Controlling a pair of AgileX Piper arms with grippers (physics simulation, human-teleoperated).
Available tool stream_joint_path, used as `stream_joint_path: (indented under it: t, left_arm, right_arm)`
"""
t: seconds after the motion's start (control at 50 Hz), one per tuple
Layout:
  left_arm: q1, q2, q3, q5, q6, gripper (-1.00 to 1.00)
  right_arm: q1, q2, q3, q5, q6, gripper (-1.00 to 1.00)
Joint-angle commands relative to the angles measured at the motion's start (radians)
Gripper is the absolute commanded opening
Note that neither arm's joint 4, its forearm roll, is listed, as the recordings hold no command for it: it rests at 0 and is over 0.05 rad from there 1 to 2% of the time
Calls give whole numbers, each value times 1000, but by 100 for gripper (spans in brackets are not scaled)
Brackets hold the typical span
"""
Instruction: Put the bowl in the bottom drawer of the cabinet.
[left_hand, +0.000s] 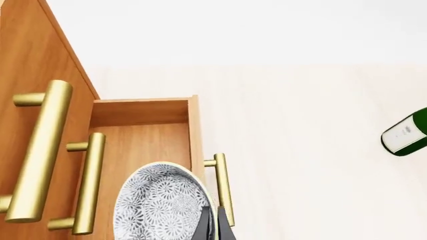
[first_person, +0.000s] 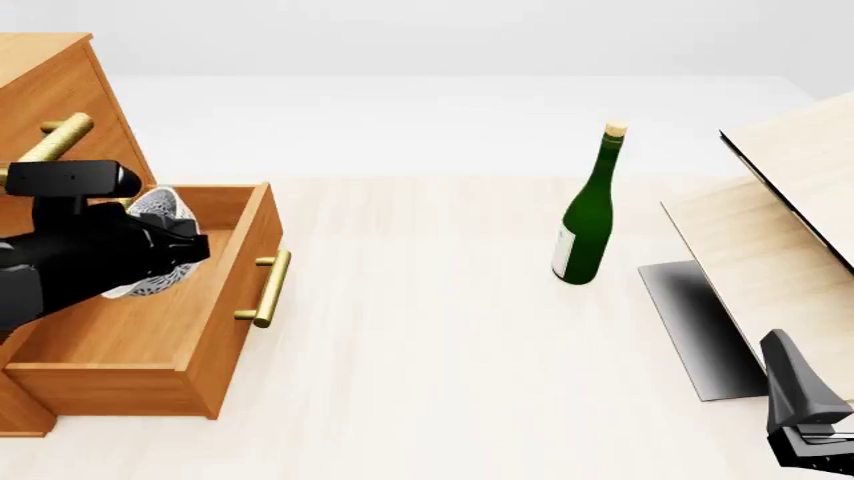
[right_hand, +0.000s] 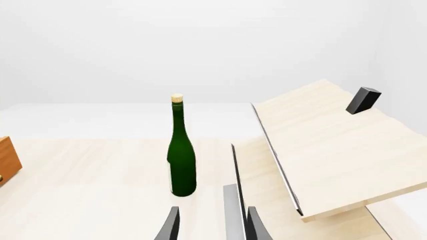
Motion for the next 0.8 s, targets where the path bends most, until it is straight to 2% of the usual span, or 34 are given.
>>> stream_joint_path:
  t: [0.02, 0.8]
  left_arm:
    - [10, 14, 11, -9, 8, -100]
    - [74, 36, 87, -56, 35, -100]
  right_arm:
    - [0, 0, 0, 0, 0, 100]
    - [0, 0, 0, 0, 0, 100]
